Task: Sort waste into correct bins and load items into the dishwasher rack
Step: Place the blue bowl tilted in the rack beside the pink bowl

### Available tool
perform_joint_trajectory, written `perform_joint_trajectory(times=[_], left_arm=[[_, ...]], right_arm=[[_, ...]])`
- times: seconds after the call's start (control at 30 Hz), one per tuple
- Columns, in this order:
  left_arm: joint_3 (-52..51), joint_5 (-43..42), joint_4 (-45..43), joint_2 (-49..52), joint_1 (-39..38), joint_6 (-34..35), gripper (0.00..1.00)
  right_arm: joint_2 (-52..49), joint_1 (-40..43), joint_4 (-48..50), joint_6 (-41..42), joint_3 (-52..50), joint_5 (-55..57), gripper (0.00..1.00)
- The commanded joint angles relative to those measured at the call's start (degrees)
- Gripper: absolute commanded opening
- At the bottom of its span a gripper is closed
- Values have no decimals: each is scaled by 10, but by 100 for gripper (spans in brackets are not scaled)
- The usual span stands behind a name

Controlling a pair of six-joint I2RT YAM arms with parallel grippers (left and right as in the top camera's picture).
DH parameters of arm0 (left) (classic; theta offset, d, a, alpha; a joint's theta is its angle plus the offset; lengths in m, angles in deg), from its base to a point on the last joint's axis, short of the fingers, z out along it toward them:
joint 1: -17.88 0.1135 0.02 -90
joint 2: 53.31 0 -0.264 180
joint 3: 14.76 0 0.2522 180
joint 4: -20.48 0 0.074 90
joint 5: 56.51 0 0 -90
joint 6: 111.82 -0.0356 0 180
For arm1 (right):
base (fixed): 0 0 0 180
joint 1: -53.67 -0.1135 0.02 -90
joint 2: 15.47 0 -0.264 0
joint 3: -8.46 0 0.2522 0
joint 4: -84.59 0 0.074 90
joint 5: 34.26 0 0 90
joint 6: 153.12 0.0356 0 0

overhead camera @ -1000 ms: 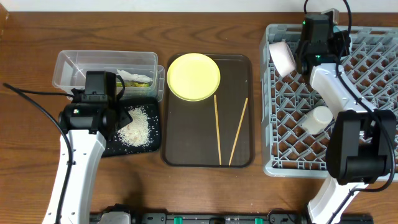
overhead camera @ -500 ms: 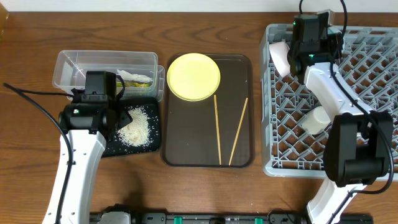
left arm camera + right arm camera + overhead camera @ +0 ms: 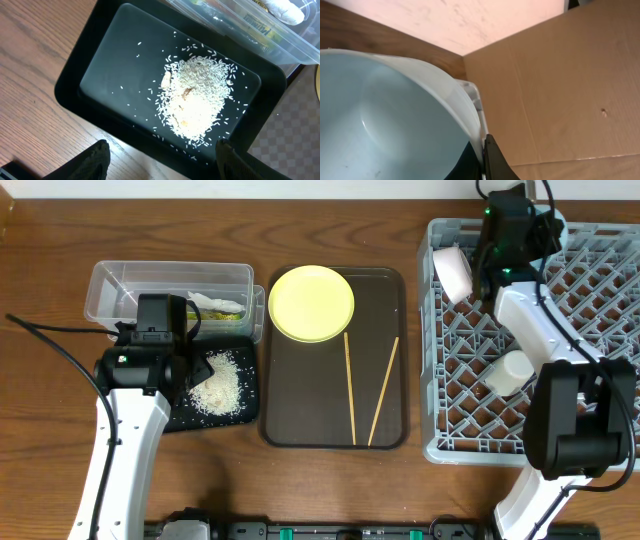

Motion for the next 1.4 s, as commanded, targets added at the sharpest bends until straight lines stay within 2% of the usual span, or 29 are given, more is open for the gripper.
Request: perform_joint_trajectory(times=[0.0,0.37,0.67,1.03,1.3,1.37], left_arm=[[4,3,0,-2,2,7,70],[4,3,0,-2,2,7,70],[4,3,0,-2,2,7,70],[4,3,0,-2,2,7,70],[4,3,0,-2,2,7,70],[4,3,0,-2,2,7,70]], right_arm=[[14,16,3,-17,0,8,1],[-18,14,-1,-16,0,24,1],[-33,-8,-24,16,0,27,1],[-32,-26,-164,151,-1,33,1],[-17,-58,-345,372,-1,28,1],[-6,-65,-384,421,-1,1,7]])
